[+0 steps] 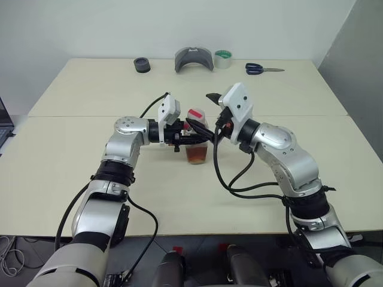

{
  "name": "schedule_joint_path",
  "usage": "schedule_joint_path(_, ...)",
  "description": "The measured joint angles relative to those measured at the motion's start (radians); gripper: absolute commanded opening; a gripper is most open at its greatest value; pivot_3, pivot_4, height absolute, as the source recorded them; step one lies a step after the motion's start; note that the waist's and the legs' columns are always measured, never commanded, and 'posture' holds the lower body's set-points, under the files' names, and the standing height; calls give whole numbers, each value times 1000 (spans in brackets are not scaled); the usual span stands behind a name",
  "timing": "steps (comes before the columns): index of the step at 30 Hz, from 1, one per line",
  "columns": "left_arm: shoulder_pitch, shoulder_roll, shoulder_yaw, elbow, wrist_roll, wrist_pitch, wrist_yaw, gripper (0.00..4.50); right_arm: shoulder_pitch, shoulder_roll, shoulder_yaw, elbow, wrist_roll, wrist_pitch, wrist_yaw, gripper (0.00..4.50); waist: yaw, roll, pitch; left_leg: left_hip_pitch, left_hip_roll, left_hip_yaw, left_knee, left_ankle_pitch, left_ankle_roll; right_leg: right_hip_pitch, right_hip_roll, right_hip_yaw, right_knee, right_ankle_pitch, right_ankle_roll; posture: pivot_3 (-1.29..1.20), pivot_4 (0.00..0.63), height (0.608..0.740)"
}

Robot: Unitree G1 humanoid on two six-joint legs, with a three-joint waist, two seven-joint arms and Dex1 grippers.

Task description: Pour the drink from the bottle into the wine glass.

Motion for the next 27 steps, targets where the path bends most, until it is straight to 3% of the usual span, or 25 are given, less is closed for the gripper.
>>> schedule_joint_path(27, 0, 0, -1, 6, 6, -4, -1, 1709, 23, -35, -5, -40, 26, 24, 2, 4500, 0, 0, 0, 0, 0, 0, 0, 0, 0, 0, 0, 0, 0, 0, 0, 0, 150, 740)
